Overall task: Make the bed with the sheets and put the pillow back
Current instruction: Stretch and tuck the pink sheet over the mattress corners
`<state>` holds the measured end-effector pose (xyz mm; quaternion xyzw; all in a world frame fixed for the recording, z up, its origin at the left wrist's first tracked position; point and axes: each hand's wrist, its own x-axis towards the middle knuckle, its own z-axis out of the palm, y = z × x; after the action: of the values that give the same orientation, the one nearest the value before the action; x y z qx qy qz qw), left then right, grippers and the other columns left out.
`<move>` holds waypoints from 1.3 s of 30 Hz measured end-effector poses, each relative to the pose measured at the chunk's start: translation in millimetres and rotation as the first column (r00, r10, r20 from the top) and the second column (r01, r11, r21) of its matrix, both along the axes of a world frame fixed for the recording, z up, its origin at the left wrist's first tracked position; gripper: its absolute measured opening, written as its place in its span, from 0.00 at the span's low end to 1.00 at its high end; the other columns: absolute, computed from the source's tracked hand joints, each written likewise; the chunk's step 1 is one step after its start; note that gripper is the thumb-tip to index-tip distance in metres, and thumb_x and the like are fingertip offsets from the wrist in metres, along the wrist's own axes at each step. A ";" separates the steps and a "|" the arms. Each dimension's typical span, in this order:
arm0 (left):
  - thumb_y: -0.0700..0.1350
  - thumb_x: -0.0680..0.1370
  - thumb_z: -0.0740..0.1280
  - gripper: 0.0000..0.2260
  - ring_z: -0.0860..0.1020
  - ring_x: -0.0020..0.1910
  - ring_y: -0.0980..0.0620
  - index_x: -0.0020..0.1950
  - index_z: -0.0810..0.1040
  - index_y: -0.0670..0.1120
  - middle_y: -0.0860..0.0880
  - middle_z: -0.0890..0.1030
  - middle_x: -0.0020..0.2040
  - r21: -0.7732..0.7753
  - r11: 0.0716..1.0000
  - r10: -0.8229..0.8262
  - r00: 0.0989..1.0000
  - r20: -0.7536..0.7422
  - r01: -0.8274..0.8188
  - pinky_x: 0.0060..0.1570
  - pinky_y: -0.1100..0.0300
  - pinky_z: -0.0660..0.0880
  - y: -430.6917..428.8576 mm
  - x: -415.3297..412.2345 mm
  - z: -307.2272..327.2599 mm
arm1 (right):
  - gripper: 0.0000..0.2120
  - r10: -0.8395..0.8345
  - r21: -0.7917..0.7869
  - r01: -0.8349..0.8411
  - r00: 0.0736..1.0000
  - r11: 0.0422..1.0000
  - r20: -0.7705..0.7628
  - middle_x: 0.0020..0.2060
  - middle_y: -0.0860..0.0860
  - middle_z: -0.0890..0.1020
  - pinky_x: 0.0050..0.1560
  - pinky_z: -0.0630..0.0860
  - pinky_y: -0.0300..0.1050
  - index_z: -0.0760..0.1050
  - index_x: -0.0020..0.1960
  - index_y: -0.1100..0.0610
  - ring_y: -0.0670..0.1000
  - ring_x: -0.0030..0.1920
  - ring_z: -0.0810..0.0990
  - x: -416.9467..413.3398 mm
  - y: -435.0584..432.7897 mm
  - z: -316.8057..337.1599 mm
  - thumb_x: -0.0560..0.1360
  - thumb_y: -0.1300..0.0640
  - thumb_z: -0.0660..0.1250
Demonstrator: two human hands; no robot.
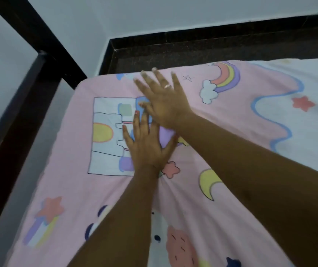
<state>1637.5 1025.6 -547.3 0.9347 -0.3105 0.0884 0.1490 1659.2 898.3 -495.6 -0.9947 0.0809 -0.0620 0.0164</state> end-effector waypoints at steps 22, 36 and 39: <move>0.45 0.79 0.54 0.25 0.54 0.76 0.49 0.77 0.56 0.55 0.51 0.57 0.77 0.190 0.933 -0.276 0.946 -0.167 0.306 0.71 0.45 0.54 -3.4 -165.3 44.1 | 0.31 0.108 0.128 -0.095 0.989 0.987 -0.101 0.69 0.52 0.72 0.66 0.67 0.59 0.71 0.69 0.52 0.55 0.68 0.72 -324.0 24.9 -20.7 0.79 0.37 0.42; 0.65 0.79 0.46 0.27 0.46 0.77 0.50 0.76 0.47 0.62 0.54 0.48 0.78 0.401 0.916 0.103 0.979 -0.176 -0.024 0.70 0.37 0.46 112.6 -53.7 49.1 | 0.36 -0.290 0.144 0.325 0.931 0.935 -0.223 0.78 0.48 0.45 0.73 0.40 0.59 0.42 0.78 0.50 0.53 0.77 0.44 -206.3 69.5 -12.6 0.75 0.33 0.34; 0.67 0.77 0.46 0.29 0.48 0.77 0.47 0.77 0.48 0.60 0.51 0.49 0.79 0.388 0.904 0.256 0.954 -0.156 -0.179 0.70 0.36 0.47 171.1 -10.4 53.5 | 0.32 -0.139 0.171 0.175 0.970 0.970 -0.201 0.78 0.47 0.45 0.72 0.37 0.61 0.42 0.78 0.49 0.54 0.77 0.42 -162.7 153.0 -12.9 0.78 0.35 0.41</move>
<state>1627.1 1196.8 -493.8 0.9788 -0.1980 -0.0514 -0.0094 1496.5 1051.3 -508.5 -0.9805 0.1662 0.0390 0.0972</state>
